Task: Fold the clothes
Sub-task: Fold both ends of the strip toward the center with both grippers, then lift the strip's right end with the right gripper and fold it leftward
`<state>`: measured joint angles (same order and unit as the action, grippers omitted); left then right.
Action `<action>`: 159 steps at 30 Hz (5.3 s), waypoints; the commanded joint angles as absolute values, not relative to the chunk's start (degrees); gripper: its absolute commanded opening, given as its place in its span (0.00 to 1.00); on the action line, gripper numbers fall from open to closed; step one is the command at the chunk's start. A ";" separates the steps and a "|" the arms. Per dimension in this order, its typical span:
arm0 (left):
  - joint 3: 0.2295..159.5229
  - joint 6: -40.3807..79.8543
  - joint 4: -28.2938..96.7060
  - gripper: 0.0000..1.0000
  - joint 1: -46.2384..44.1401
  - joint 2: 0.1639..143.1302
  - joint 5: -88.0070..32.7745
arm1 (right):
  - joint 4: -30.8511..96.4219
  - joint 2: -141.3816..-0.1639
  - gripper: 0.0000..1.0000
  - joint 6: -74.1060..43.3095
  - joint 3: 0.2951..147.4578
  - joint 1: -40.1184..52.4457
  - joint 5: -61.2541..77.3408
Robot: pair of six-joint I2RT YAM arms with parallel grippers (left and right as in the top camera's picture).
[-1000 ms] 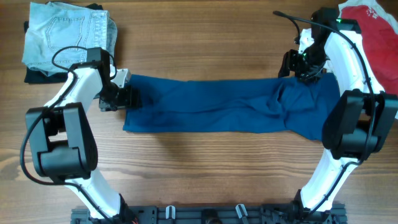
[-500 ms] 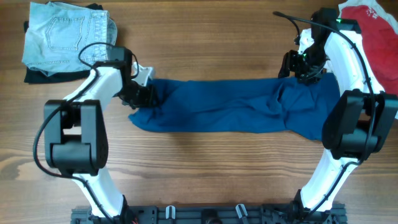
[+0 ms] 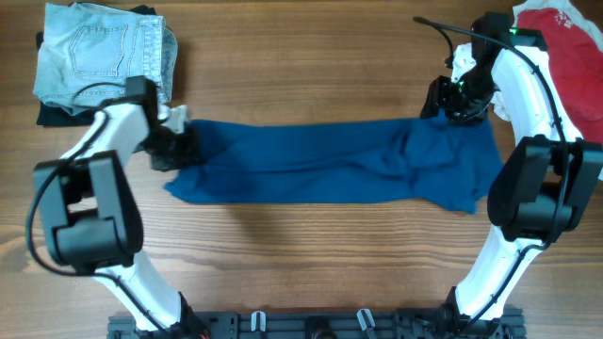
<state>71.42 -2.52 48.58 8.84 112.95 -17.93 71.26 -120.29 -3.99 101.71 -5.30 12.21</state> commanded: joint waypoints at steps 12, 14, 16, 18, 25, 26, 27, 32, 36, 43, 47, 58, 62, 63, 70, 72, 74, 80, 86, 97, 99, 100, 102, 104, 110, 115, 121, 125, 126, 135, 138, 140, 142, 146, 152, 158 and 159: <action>72.79 -1.02 48.90 0.04 14.09 98.21 -12.95 | 70.89 -115.92 0.04 1.69 97.78 -4.43 31.16; 72.84 -1.02 48.90 0.04 14.11 98.13 -12.95 | 69.84 -115.92 0.05 2.66 93.69 -4.03 32.86; 73.06 -1.02 49.15 0.04 14.09 97.86 -12.93 | 67.72 -115.92 0.04 2.33 88.95 -3.79 33.08; 74.17 -1.02 50.72 0.04 13.76 97.47 -12.84 | 64.38 -115.92 0.04 1.21 83.44 -3.77 33.04; 77.12 -0.97 54.76 0.04 5.19 97.54 -6.13 | 59.27 -115.92 0.04 0.84 77.89 -3.77 33.06; 77.12 -0.69 54.63 0.04 3.55 97.60 -6.11 | 59.22 -115.92 0.04 0.84 77.89 -3.77 33.06; 77.12 0.08 54.37 0.04 1.93 97.60 -6.09 | 59.22 -115.92 0.04 0.84 77.89 -3.77 33.06; 77.12 5.23 52.18 0.04 -6.94 97.60 -6.11 | 59.02 -115.92 0.04 0.86 77.89 -3.77 33.04; 77.12 7.51 50.48 0.04 -12.62 97.65 -6.11 | 58.87 -115.92 0.04 0.86 77.89 -3.77 33.01; 77.12 9.87 47.11 0.05 -19.44 99.77 -7.01 | 58.94 -115.92 0.04 0.86 77.89 -3.77 32.84; 77.12 10.33 46.26 0.06 -21.89 101.89 -7.40 | 58.92 -115.92 0.04 0.80 77.89 -3.77 32.84; 77.12 14.46 38.72 0.43 -26.30 103.09 -13.39 | 58.92 -115.92 0.04 -0.19 77.89 -3.77 31.94; 77.71 14.44 37.50 1.00 -27.18 102.87 -16.19 | 58.89 -115.92 0.04 -0.16 77.89 -3.77 31.94; 78.19 14.41 37.78 1.00 -27.22 102.72 -16.71 | 58.89 -115.92 0.04 -0.16 77.89 -3.77 31.92; 84.84 13.39 46.96 1.00 -26.04 98.41 -11.05 | 58.92 -115.92 0.04 -0.19 77.89 -3.77 31.94; 84.84 10.57 48.34 1.00 -25.52 97.69 -8.86 | 58.85 -115.92 0.04 -0.19 77.89 -3.77 31.97; 84.75 9.76 49.23 1.00 -25.26 97.89 -7.51 | 58.43 -115.92 0.04 -0.23 78.00 -3.77 31.94; 84.77 9.23 50.00 1.00 -24.38 98.24 0.51 | 60.40 -111.92 0.22 -0.23 82.63 -4.99 30.85; 84.77 9.45 50.19 1.00 -19.07 98.15 1.56 | 65.52 -102.50 0.60 -5.13 85.41 -7.66 15.51; 84.75 9.39 49.76 1.00 -13.58 98.61 1.61 | 64.95 -102.87 0.68 -6.20 78.56 -11.90 7.60; 84.75 9.34 49.76 1.00 -13.52 98.96 1.63 | 63.33 -102.87 0.68 -6.17 77.08 -12.91 5.43; 84.75 9.21 49.78 1.00 -13.52 99.18 1.61 | 62.06 -102.87 0.69 -5.89 76.16 -13.50 5.28; 84.75 9.21 49.80 1.00 -13.52 99.68 1.61 | 59.11 -102.87 0.71 -4.36 74.52 -14.15 5.26; 84.75 9.23 49.95 1.00 -13.54 100.42 1.61 | 53.84 -102.87 0.79 -3.31 71.68 -14.44 5.08; 84.75 9.21 50.04 1.00 -13.52 101.30 1.63 | 44.60 -103.85 0.91 3.31 67.18 -14.44 13.85; 84.75 9.21 50.43 1.00 -13.54 101.27 1.61 | 42.54 -108.51 0.94 4.49 67.02 -14.46 14.31; 84.75 9.21 52.01 1.00 -13.54 101.27 1.63 | 38.83 -113.34 0.93 2.35 67.02 -14.44 12.40; 84.75 9.21 52.16 1.00 -13.54 101.27 1.61 | 37.56 -114.24 0.86 1.30 67.05 -14.44 12.51; 84.75 9.21 52.14 1.00 -13.54 101.27 1.61 | 37.71 -114.24 0.80 1.32 67.02 -14.44 12.80; 84.75 9.19 52.12 1.00 -13.52 101.27 1.63 | 43.05 -114.21 0.24 5.96 67.05 -14.50 21.41; 84.75 9.19 52.10 1.00 -13.52 101.27 1.89 | 43.44 -113.86 0.14 5.80 67.18 -14.70 23.53; 84.75 9.19 52.12 1.00 -13.52 101.27 2.42 | 43.83 -113.12 0.08 5.78 67.61 -15.27 25.17; 84.75 9.21 52.12 1.00 -13.52 101.27 2.48 | 44.91 -111.50 0.06 4.91 68.79 -16.51 26.59; 84.75 9.21 52.12 1.00 -13.54 101.27 2.46 | 51.00 -106.24 0.04 4.34 73.84 -20.80 27.14; 84.75 9.21 52.12 1.00 -13.54 101.27 2.46 | 66.13 -104.55 0.04 8.86 86.87 -26.13 27.03; 84.75 9.21 52.16 1.00 -13.54 101.27 2.46 | 75.59 -104.55 0.04 12.01 96.62 -26.22 26.96; 84.75 9.21 52.16 1.00 -13.54 101.27 2.46 | 76.55 -104.55 0.04 12.05 97.71 -25.93 27.20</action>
